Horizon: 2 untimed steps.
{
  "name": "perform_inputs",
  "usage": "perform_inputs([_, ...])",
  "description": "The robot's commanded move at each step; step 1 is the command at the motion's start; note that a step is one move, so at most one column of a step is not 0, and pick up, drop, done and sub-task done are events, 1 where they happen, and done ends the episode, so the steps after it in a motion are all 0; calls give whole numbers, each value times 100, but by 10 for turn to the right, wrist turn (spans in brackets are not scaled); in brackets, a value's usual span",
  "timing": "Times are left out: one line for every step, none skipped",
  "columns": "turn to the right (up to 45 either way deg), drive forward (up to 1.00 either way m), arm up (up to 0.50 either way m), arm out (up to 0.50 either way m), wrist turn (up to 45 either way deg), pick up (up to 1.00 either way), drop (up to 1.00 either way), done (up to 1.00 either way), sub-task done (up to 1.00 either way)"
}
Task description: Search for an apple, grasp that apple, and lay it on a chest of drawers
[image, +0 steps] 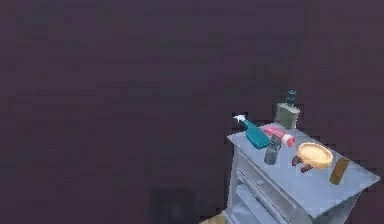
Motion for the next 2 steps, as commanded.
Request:
perform_inputs([120, 0, 0, 0, 0, 0, 0, 0, 0])
perform_inputs([390, 0, 0, 0, 0, 0, 0, 0, 0])
